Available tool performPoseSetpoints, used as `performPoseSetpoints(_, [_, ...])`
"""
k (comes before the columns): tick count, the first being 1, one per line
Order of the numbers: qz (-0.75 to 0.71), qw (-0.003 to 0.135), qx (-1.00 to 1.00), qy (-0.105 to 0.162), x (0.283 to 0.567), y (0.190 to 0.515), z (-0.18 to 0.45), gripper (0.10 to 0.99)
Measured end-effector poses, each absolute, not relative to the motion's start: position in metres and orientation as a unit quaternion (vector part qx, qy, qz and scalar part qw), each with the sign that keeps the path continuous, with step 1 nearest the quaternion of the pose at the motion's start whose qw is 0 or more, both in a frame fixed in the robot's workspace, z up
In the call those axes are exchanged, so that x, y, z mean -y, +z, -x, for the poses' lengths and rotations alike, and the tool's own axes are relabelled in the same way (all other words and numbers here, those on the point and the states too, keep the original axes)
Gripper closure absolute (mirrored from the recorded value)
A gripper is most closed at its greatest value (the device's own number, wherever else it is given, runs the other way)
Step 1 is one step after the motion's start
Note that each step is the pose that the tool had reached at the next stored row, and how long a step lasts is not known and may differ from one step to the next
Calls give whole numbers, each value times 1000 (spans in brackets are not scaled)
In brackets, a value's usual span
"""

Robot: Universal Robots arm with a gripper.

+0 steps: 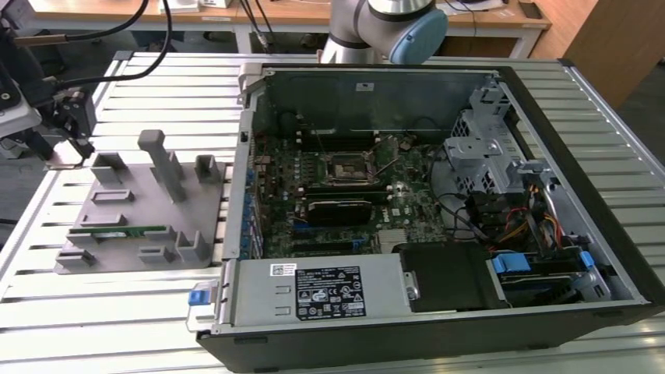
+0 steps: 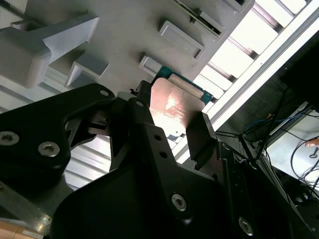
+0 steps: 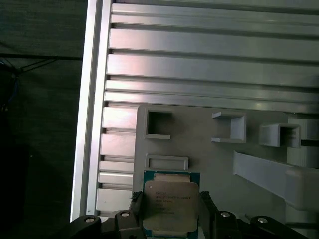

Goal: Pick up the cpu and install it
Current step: 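Pick up the cpu and move it towards the insertion slot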

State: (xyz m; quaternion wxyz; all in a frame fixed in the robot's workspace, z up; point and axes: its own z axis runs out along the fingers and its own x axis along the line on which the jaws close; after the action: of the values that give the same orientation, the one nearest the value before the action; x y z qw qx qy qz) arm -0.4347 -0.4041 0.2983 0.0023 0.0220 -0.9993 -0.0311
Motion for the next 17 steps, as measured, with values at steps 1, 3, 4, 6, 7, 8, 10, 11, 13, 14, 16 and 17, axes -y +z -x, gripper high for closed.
performPoseSetpoints(1, [-22,2,999,-31,404,298,435,557])
performPoseSetpoints(3, [-22,2,999,-31,404,299,435,557])
performPoseSetpoints(4, [-22,2,999,-31,404,299,435,557])
performPoseSetpoints(6, [-22,2,999,-31,404,299,435,557])
performPoseSetpoints(7, [-22,2,999,-31,404,300,435,557])
performPoseSetpoints(8, [-22,2,999,-31,404,300,435,557])
performPoseSetpoints(10, [-22,2,999,-31,404,300,435,557])
performPoseSetpoints(11, [-22,2,999,-31,404,301,435,557])
performPoseSetpoints(13, [-22,2,999,-31,404,301,435,557])
performPoseSetpoints(14, [-22,2,999,-31,404,301,435,557])
performPoseSetpoints(16, [-22,2,999,-31,404,302,435,557])
performPoseSetpoints(17, [-22,2,999,-31,404,302,435,557])
